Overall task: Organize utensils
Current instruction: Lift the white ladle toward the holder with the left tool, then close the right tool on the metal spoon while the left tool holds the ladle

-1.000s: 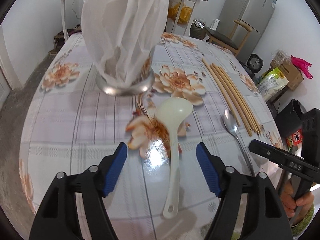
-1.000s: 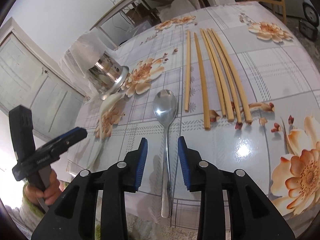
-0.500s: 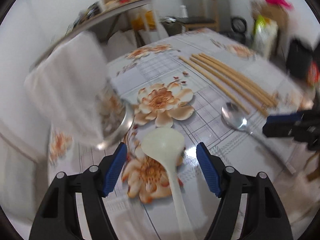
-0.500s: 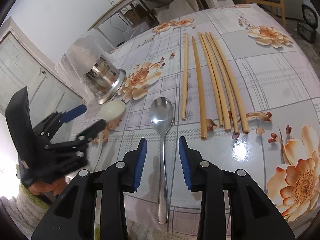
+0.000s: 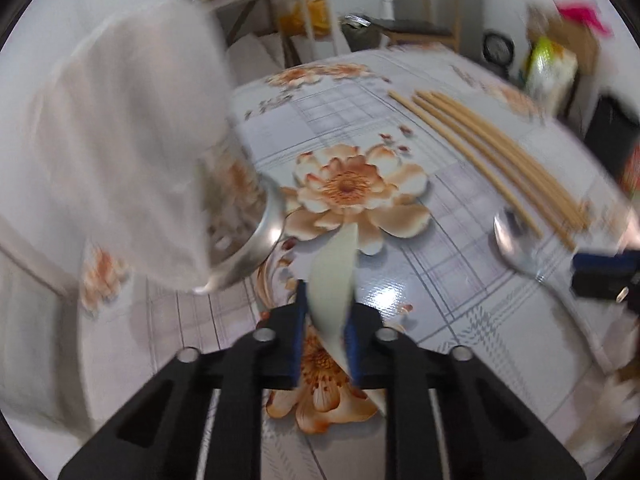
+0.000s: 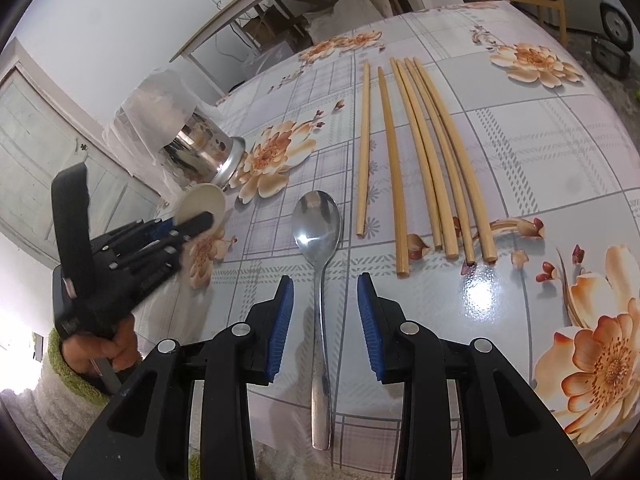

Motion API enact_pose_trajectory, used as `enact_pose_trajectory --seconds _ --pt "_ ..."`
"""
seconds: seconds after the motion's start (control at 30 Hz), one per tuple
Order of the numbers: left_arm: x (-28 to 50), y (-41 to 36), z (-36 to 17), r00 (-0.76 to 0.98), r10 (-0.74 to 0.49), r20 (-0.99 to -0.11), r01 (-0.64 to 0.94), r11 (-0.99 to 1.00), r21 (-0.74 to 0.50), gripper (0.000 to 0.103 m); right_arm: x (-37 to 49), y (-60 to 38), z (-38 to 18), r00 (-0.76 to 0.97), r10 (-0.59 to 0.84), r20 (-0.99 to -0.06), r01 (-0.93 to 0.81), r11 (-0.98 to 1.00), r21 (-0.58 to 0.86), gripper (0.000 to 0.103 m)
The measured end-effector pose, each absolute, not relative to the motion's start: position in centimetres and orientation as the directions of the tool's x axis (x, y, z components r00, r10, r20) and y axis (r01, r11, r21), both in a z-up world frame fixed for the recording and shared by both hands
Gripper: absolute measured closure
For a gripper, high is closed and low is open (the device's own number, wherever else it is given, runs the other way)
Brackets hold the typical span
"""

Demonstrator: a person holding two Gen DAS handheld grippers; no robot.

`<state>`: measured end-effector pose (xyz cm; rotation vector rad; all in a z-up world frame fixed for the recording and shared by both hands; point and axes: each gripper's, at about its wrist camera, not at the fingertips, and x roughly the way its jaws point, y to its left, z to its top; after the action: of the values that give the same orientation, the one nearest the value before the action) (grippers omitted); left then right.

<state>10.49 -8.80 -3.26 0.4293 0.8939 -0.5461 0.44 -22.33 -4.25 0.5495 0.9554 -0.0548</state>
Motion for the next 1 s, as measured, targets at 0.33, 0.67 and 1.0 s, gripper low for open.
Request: enact_pose_trajectory --seconds 0.33,0.67,1.0 --pt "13.4 -2.5 -4.2 0.343 -0.410 -0.845 0.450 0.862 -0.236 0.093 0.3 -22.5 -3.6 0.603 0.193 -0.774 0.270 0.863 0.426 0.071" --pt "11.9 -1.7 -3.5 0.380 -0.397 -0.836 0.459 0.865 -0.203 0.096 3.2 -23.1 -3.7 0.613 0.212 -0.761 0.212 0.884 0.416 0.071" --pt "11.8 -1.9 -3.7 0.383 -0.391 -0.837 0.460 0.866 -0.195 0.097 7.5 -23.1 -4.4 0.581 0.157 -0.799 0.151 0.943 0.296 0.071"
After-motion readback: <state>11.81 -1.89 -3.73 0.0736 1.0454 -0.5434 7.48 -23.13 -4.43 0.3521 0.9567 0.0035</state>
